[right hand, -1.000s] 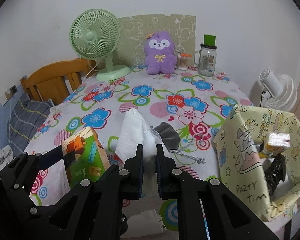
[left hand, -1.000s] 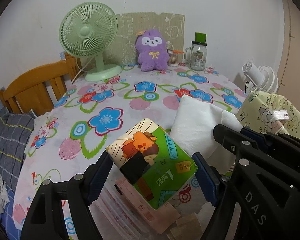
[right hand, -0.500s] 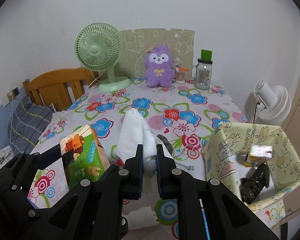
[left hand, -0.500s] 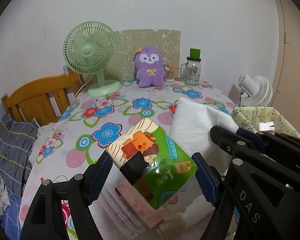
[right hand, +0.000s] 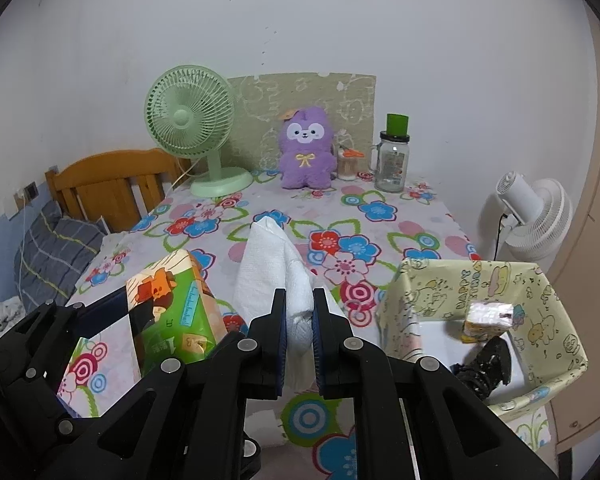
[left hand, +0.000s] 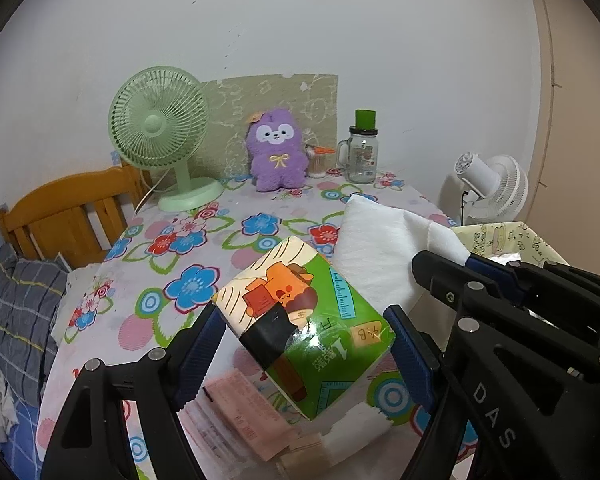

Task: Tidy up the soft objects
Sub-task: 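Lift and carry the towel and tissue pack toward the fabric box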

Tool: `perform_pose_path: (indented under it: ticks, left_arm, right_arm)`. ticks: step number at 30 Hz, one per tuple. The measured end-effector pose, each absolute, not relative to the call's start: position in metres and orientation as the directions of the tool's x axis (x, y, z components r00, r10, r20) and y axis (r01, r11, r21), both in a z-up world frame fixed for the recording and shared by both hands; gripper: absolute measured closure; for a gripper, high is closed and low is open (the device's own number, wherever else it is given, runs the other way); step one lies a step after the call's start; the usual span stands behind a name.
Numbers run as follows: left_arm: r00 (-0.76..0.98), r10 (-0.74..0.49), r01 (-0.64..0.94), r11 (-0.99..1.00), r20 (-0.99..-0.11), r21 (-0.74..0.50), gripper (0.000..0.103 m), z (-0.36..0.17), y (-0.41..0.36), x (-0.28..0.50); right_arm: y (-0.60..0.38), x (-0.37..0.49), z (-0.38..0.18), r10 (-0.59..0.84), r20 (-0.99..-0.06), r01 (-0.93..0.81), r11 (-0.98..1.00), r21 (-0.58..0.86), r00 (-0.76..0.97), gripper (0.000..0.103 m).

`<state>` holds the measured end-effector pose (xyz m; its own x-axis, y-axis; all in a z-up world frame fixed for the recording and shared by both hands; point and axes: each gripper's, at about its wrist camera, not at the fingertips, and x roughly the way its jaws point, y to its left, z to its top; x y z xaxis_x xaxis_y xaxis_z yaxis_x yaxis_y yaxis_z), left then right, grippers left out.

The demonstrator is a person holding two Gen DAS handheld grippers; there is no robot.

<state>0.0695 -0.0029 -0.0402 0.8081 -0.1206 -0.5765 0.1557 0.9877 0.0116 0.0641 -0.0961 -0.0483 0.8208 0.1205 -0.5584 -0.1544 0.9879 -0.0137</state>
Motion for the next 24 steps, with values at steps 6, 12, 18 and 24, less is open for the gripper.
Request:
perform_pose_path:
  ticks: [6, 12, 18, 24]
  left_arm:
    - [0.808, -0.153, 0.187, 0.982, -0.569, 0.002, 0.021, -0.036, -0.018, 0.070]
    - [0.808, -0.164, 0.207, 0.978, -0.566, 0.012, 0.021, -0.034, -0.035, 0.073]
    - [0.807, -0.182, 0.232, 0.973, -0.561, 0.018, 0.021, -0.031, -0.053, 0.077]
    - [0.805, -0.194, 0.250, 0.968, -0.561, 0.023, 0.021, -0.029, -0.070, 0.081]
  right_arm:
    - [-0.113, 0.063, -0.043, 0.126, -0.550, -0.153, 0.988, -0.002, 0.826, 0.089]
    - [-0.128, 0.063, -0.040, 0.108, -0.541, -0.133, 0.991, -0.008, 0.834, 0.089]
    - [-0.146, 0.063, -0.036, 0.088, -0.532, -0.109, 0.994, -0.008, 0.842, 0.089]
    - [-0.163, 0.066, -0.033, 0.075, -0.530, -0.091, 0.996, -0.004, 0.845, 0.089]
